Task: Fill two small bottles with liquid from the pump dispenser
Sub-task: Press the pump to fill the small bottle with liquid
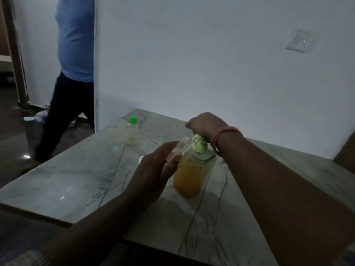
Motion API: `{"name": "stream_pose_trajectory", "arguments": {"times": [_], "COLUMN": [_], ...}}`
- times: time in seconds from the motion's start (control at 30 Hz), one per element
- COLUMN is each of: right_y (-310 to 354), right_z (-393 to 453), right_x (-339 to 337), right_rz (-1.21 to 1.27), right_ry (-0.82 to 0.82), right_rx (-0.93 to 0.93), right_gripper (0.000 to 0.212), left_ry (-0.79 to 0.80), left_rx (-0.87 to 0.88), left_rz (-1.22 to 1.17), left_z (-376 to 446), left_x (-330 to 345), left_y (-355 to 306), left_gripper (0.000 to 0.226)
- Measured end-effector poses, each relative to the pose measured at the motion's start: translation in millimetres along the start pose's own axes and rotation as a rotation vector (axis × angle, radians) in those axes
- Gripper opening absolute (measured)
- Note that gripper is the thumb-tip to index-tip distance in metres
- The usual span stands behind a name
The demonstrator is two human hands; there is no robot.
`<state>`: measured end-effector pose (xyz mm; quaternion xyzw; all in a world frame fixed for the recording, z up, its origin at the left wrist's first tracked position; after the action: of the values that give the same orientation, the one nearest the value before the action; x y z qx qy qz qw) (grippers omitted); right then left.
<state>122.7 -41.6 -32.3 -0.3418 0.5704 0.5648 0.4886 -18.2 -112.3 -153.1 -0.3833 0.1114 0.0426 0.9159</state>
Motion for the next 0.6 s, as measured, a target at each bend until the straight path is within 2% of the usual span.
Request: {"name": "stream_pose_trajectory", "arguments": {"times": [0.17,0.27,0.47,0.53,0.6], "right_y": [2.1,-2.3,7.2,6.0,1.8], "right_z": [-4.0,-6.4,-12.8,-10.7,-9.1], "right_x": [-5.9,-1.7,-7.7,-7.2,-4.6], "right_rz": [-0.015,0.111,-0.044,-0.054,0.04], "right_ry": [0.023,-0.052,0.065,0.043,-0.002], "right_rx": [-0.056,-0.04,-0.08,-0.105,-0.089], "right_gripper": [0.028,0.026,0.023,0.025,0.029], "left_ry": [0.008,-0.008,-0.008,-0.004,-0.016], "left_rx": [-0.001,0.004,-0.016,-0.022,-0.01], "left_rz": [-0.009,-0.001,-0.058,-0.068,-0.062], "left_z": [-1.4,-1.3,-1.2,-1.6,-0.9], "left_x": [0.4,0.6,2.3,2.7,2.2], "left_y": [0.8,3.6,4.1,5.7,7.6], "left_gripper": [0.031,0.038,0.037,0.038,0.037]}}
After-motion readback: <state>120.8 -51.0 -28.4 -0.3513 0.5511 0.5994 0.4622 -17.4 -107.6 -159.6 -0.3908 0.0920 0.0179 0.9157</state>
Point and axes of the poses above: each hand's wrist, its own z-axis towards the middle knuckle, its own x-axis out of the palm, y = z × x, the point moved 2 cm from there along z, towards the middle knuckle, and after that the axes turned 5 degrees about -z, right-handed, at the moved point
